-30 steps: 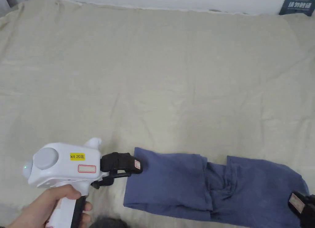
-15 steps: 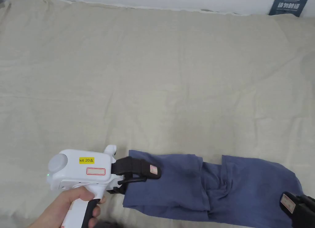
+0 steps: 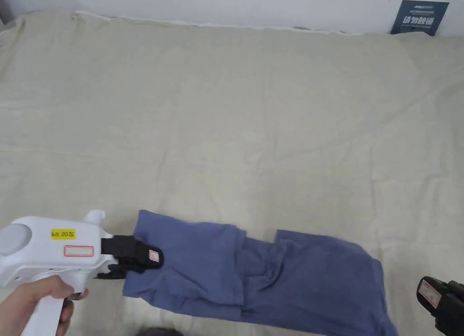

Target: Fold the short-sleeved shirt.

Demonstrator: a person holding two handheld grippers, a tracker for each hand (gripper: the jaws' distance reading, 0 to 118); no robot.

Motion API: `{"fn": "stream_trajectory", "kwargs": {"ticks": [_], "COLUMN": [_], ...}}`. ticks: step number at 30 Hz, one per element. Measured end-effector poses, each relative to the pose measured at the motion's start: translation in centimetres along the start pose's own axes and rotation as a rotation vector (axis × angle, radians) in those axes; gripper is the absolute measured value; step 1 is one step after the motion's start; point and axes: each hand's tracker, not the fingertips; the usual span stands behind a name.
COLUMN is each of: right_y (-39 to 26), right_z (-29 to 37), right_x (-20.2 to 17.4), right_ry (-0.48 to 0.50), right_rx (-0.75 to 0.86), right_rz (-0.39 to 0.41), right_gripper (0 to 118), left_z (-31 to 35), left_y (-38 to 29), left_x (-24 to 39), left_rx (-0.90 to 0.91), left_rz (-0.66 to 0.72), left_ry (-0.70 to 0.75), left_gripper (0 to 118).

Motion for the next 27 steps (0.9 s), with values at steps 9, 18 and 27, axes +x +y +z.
{"fn": "stream_trajectory", "kwargs": {"ticks": [9, 18, 27], "right_y": [-0.6, -2.1, -4.5], "right_z": [0.1, 3.1, 3.7], "right_x": [-0.2, 2.3, 6.0], "right_ry": [0.042, 0.031, 0.047], "right_rx": [-0.001, 0.031, 0.030], "right_rz": [-0.001, -0.029, -0.186], "right_gripper": [0, 0, 0], "left_z": [3.5, -3.5, -17.7], "left_y": [-1.8, -6.3, -13.3], "left_x": [9.6, 21.9, 28.3], "left_rx": [0.060, 0.003, -0.167], "left_rz": [-0.327, -0.612, -0.859], "left_ry": [0.361, 0.531, 0.643], "left_gripper": [6, 6, 12]}}
